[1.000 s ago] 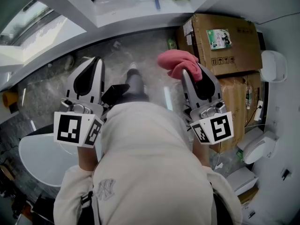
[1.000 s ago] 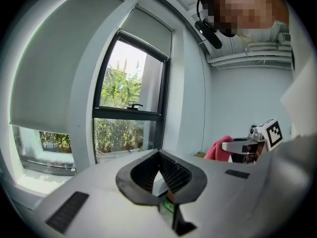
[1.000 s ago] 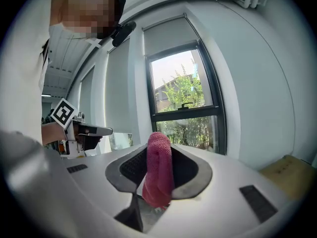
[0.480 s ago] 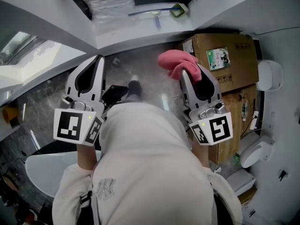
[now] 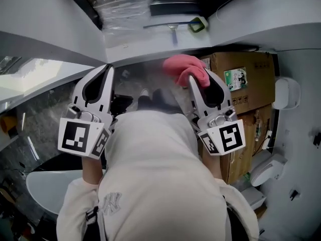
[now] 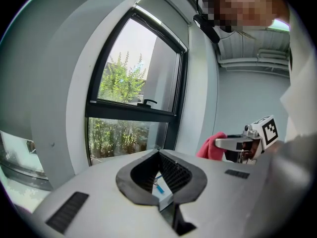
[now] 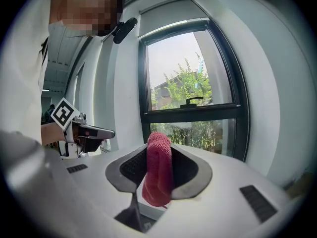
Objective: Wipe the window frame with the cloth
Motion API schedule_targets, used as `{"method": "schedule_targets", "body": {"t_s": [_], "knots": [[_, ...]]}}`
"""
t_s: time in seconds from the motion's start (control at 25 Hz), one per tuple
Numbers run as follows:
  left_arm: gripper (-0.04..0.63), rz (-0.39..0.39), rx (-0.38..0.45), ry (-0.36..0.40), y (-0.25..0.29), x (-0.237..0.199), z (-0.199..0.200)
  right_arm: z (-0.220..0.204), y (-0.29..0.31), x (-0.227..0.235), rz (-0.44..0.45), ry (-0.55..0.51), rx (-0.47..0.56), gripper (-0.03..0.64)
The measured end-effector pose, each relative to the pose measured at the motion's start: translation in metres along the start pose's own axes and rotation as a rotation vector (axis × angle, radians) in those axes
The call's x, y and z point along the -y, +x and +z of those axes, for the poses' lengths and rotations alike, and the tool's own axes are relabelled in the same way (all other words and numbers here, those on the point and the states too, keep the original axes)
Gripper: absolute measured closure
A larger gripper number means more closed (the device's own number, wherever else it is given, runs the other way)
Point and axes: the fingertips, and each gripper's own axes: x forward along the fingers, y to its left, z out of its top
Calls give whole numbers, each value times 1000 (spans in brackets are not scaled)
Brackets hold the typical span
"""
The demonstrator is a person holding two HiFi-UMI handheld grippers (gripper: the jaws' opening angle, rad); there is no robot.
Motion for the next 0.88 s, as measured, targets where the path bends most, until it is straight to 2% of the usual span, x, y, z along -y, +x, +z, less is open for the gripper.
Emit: {"method": "schedule_targets", "body": {"t_s": [0.4, 0.56, 0.88], "knots": [[586, 41, -25, -86, 30, -27, 1, 15, 69, 4, 162, 6, -35, 492], [586, 110, 6, -107, 51, -30, 11, 30, 91, 23, 264, 7, -7, 492], [586, 216, 50, -104, 92, -33, 34, 51, 120, 79, 312, -70, 25, 492]]}}
